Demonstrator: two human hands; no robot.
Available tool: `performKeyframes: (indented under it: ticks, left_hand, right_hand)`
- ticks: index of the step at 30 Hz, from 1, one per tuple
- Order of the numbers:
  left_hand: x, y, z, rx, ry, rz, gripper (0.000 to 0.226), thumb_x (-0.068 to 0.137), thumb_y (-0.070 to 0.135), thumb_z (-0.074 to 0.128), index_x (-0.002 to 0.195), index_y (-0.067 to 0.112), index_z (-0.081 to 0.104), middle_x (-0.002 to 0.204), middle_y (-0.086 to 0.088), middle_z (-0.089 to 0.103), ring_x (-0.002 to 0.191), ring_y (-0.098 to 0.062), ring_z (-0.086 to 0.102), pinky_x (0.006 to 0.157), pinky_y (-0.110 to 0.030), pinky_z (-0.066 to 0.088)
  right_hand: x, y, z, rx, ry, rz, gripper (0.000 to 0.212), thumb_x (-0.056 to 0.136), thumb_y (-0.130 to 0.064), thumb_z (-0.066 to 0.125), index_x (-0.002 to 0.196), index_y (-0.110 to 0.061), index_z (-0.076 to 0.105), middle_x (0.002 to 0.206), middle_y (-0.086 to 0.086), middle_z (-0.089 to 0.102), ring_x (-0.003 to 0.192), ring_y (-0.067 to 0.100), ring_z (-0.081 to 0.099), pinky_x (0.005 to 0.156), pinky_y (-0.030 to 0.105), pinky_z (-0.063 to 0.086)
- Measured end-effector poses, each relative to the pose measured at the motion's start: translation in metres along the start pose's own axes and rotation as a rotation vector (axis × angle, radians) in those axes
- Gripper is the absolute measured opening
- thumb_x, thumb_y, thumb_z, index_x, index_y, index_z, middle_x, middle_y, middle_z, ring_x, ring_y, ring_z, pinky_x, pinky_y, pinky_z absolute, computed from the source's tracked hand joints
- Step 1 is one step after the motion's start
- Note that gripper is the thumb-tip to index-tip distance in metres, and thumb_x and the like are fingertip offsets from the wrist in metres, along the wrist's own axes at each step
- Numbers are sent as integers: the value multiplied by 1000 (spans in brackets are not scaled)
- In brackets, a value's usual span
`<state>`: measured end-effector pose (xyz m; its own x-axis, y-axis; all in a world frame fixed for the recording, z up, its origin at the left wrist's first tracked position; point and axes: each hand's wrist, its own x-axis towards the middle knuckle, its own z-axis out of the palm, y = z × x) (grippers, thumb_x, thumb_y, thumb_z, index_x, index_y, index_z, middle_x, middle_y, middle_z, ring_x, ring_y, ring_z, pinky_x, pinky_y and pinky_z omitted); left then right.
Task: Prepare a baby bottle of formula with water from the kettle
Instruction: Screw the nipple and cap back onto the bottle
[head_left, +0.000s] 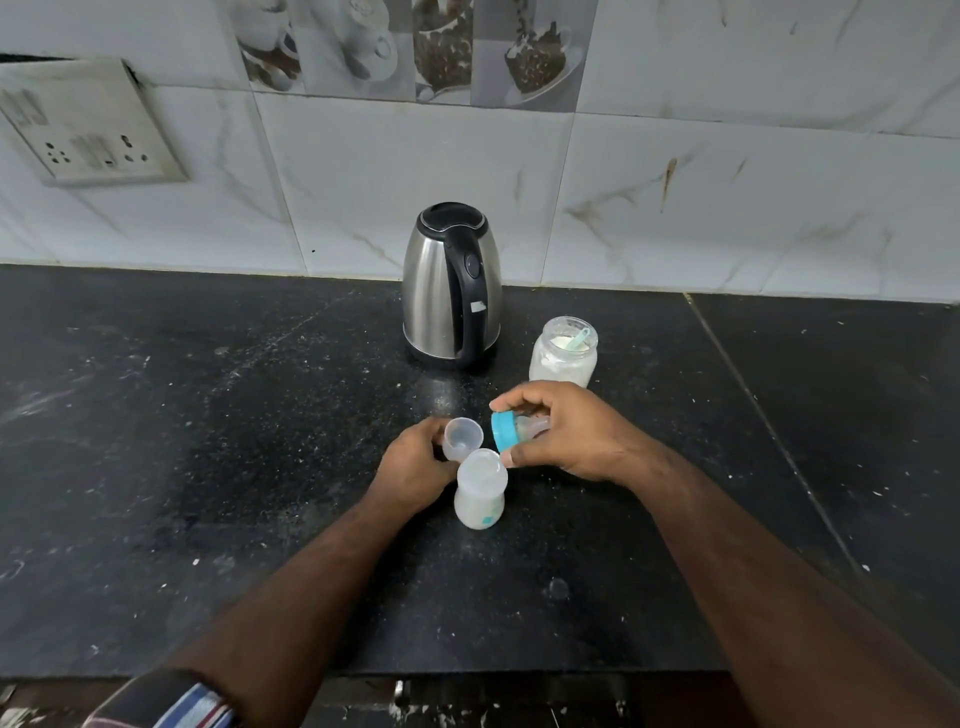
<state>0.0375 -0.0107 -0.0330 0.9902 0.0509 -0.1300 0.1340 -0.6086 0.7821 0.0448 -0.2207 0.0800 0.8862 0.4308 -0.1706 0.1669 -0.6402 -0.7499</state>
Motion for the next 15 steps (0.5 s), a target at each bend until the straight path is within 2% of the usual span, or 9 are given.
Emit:
performKeyframes:
  ticks: [3,6,11,13,15]
  left_hand:
    - [0,0,-1,18,-8,25,54,76,41,87,124,26,68,111,10,73,100,-9,68,87,-33,56]
    - [0,-1,-4,6,-30,38,56,75,40,88,125,25,69,110,10,74,99,-8,69,88,-33,57]
    - [-3,-5,-8,-11,-78,44,50,74,34,88,120,31,69,105,15,75,97,-3,69,90,-35,58]
    - [-5,-5,-10,-27,-92,22,50,74,29,88,119,30,66,105,13,74,98,-7,69,90,-35,57]
    - [-8,-6,-12,-53,-70,-37,61,76,22,86,130,27,58,112,9,70,105,-12,67,93,-34,55]
  right_hand:
    - [-2,-5,4,-122,-15,-34,58,74,-22,90,126,-27,66,119,-14,63,104,-1,59,84,13,44]
    - [-3,-13,6,-203,-26,-38,54,74,-21,88,123,-26,65,115,-13,63,90,-1,58,76,14,44]
    - [0,-21,13,-351,-95,-82,53,72,-22,87,121,-29,67,118,-9,60,104,10,57,89,31,49]
    - [0,-24,15,-414,-124,-103,54,73,-23,87,124,-28,67,117,-7,60,106,13,57,92,36,50]
    - [1,-26,16,-456,-140,-124,55,74,-23,86,126,-27,67,116,-5,59,107,14,55,93,35,49]
